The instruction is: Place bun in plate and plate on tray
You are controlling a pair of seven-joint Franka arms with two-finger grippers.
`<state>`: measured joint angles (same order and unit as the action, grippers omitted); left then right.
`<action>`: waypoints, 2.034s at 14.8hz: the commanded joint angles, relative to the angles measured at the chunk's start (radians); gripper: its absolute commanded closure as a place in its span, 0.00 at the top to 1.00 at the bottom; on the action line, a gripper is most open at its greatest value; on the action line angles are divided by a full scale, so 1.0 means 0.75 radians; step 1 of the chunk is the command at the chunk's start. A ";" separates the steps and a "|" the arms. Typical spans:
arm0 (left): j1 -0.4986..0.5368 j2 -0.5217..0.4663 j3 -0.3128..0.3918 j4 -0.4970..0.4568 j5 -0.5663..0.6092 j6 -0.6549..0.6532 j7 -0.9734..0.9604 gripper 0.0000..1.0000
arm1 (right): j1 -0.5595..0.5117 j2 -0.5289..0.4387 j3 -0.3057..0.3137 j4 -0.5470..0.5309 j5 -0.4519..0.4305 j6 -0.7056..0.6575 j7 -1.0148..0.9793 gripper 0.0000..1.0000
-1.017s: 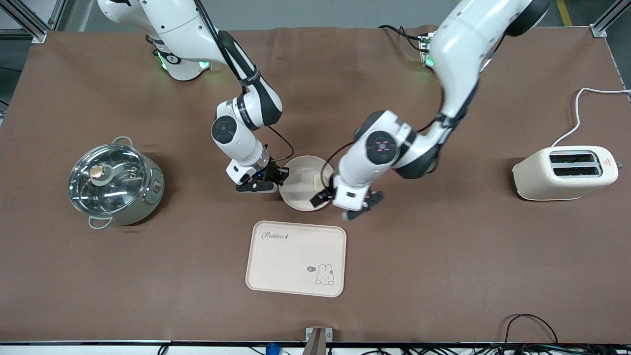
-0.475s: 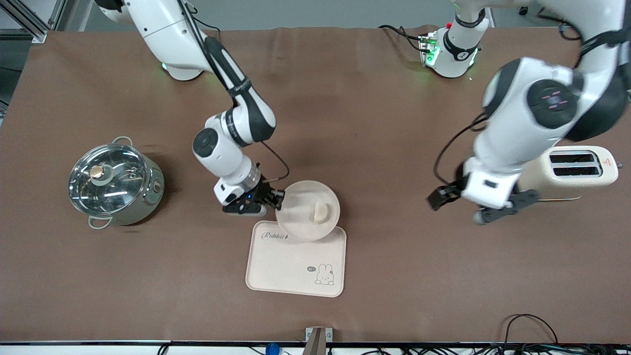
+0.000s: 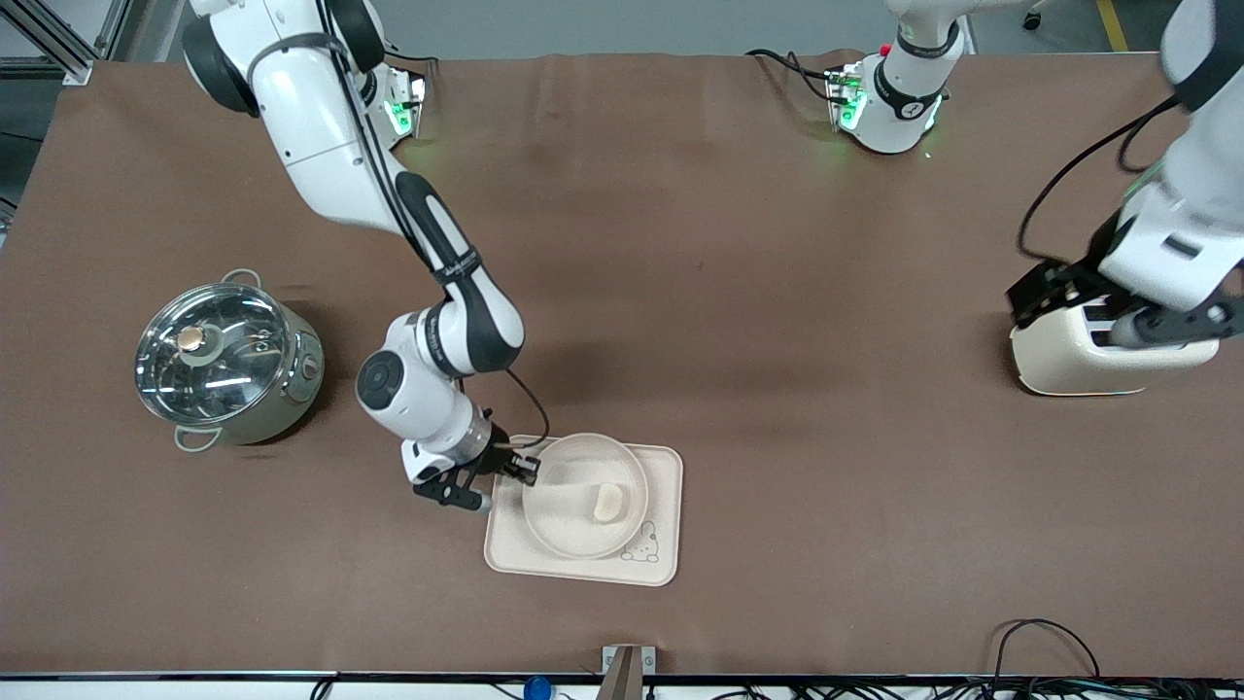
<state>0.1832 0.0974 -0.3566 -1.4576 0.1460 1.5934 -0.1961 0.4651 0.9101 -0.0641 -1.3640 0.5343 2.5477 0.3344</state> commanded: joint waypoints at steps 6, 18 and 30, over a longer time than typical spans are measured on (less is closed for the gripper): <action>-0.207 -0.250 0.297 -0.122 -0.115 -0.194 0.274 1.00 | -0.013 0.000 0.014 0.042 0.016 -0.047 0.029 0.89; -0.234 -0.244 0.326 -0.110 -0.150 -0.218 0.270 1.00 | -0.105 -0.941 -0.317 -0.384 -0.434 -0.952 -0.247 1.00; -0.232 -0.246 0.332 -0.102 -0.193 -0.222 0.278 1.00 | -0.561 -1.271 -0.050 -0.198 -0.714 -1.433 -0.360 1.00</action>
<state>0.0113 -0.0778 -0.1179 -1.5371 0.0208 1.4294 -0.0041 0.0502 -0.0470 -0.1281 -1.5210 0.0293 1.4842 0.0644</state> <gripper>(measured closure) 0.000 0.000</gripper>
